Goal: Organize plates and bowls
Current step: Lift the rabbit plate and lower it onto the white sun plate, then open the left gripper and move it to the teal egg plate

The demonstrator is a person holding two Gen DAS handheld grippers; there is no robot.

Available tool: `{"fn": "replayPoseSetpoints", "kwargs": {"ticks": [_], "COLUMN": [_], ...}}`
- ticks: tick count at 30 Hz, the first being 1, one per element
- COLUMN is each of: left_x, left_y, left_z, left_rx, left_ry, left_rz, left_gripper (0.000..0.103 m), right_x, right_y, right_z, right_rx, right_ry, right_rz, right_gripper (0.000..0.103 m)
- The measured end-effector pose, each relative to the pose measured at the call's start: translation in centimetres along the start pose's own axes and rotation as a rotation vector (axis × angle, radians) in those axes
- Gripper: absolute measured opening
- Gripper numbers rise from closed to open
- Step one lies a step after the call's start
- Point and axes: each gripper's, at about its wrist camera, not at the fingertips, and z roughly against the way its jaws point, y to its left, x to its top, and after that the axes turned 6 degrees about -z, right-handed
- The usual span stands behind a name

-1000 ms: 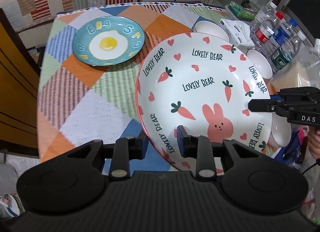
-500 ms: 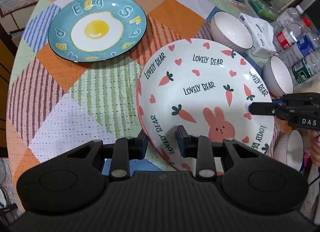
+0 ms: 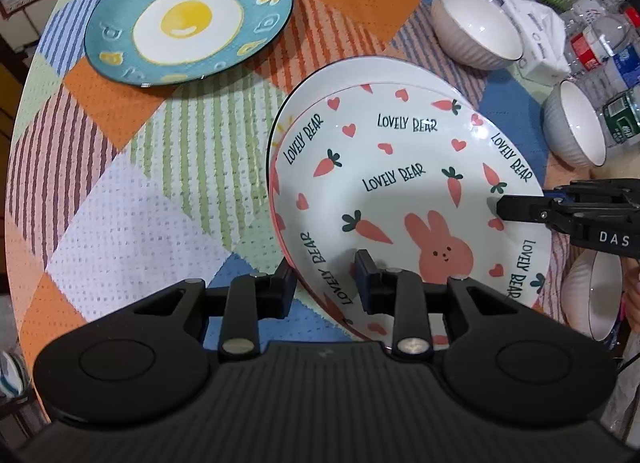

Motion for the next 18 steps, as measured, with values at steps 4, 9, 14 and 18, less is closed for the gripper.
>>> {"fn": "replayPoseSetpoints", "kwargs": {"ticks": [4, 9, 14, 18], "left_x": [0.2, 0.1, -0.1, -0.1], "left_y": [0.0, -0.3, -0.7, -1.3], "left_z": [0.0, -0.2, -0.7, -1.0], "left_rx": [0.015, 0.041, 0.041, 0.064], "left_ry": [0.022, 0.030, 0.049, 0.044], "left_rz": [0.015, 0.019, 0.011, -0.014], "left_gripper": [0.029, 0.030, 0.030, 0.030], "right_x": [-0.1, -0.3, -0.6, -0.7], "right_y": [0.8, 1.6, 3.9, 5.5], "right_z": [-0.4, -0.8, -1.3, -2.0], "right_rx": [-0.035, -0.072, -0.191, -0.319], "right_ry": [-0.003, -0.009, -0.006, -0.010], "right_rz": [0.037, 0.076, 0.181, 0.247], "right_gripper": [0.022, 0.026, 0.033, 0.036]}}
